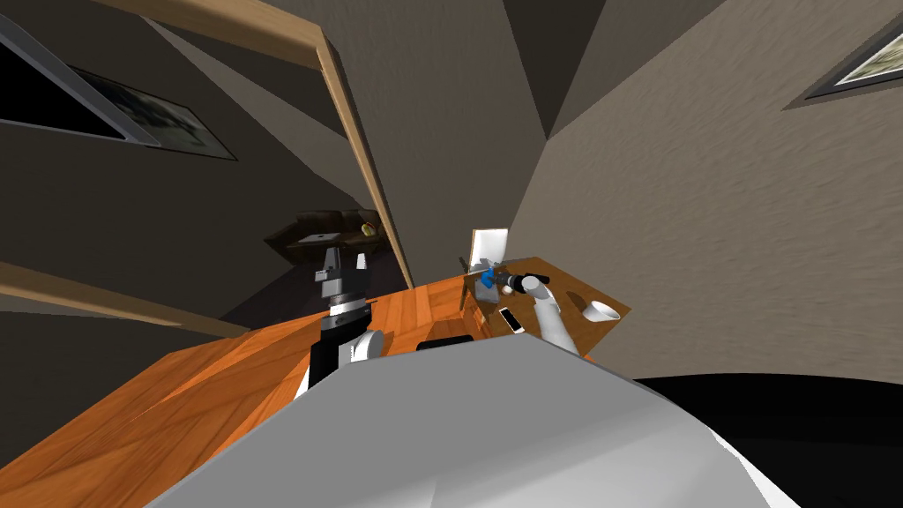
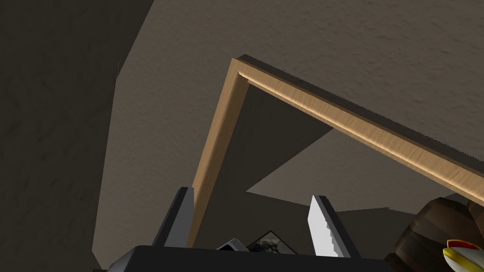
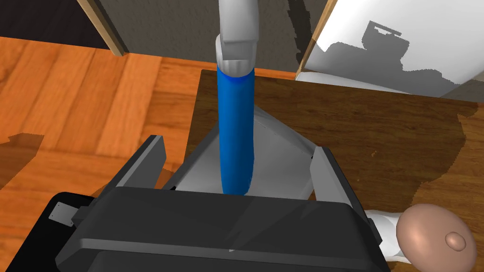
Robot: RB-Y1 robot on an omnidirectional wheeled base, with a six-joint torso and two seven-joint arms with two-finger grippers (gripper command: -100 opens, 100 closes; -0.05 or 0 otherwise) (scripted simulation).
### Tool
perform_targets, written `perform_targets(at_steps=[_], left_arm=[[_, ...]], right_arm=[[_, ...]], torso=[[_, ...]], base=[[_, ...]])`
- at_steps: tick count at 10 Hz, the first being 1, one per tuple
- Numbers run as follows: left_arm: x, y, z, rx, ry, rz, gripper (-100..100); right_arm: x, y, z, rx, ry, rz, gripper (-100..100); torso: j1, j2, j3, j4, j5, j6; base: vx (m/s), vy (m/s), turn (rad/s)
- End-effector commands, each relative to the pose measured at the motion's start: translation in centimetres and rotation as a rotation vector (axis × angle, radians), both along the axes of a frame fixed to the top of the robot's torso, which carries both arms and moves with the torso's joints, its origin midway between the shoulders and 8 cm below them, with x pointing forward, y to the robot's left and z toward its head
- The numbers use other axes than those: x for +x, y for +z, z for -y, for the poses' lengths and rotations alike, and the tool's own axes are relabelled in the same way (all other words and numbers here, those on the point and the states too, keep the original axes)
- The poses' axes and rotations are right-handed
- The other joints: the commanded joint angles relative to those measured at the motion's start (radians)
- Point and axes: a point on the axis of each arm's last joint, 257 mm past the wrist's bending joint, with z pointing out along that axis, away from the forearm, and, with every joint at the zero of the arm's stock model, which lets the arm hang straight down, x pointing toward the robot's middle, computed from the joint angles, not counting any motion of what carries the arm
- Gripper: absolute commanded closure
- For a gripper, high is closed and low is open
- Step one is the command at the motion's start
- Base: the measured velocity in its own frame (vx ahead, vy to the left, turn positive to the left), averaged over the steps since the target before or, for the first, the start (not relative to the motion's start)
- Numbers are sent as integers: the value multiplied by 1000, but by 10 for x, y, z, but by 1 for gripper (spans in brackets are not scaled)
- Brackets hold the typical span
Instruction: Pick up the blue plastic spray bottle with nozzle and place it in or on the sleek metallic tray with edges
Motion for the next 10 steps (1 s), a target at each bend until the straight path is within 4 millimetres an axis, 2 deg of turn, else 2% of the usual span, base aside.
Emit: perform_targets(at_steps=[1, 2, 3, 4, 10], left_arm=[[0, 0, 0, 0, 0, 0, 0], [0, 0, 0, 0, 0, 0, 0], [0, 0, 0, 0, 0, 0, 0], [0, 0, 0, 0, 0, 0, 0], [0, 0, 0, 0, 0, 0, 0]], right_arm=[[0, 0, 0, 0, 0, 0, -100], [0, 0, 0, 0, 0, 0, -100], [0, 0, 0, 0, 0, 0, 0], [-1, 15, 7, -1, 2, 7, -100], [-7, 61, 25, -13, 13, 25, -100]], torso=[[0, 0, 0, 0, 0, 0], [0, 0, 0, 0, 0, 0], [0, 1, 0, 0, 0, 0], [0, 1, 0, 0, 0, 0], [3, 0, 0, 0, 1, 0]], base=[[0, 0, 0], [0, 0, 0], [0, 0, 0], [14, 26, -16], [15, 52, -15]])
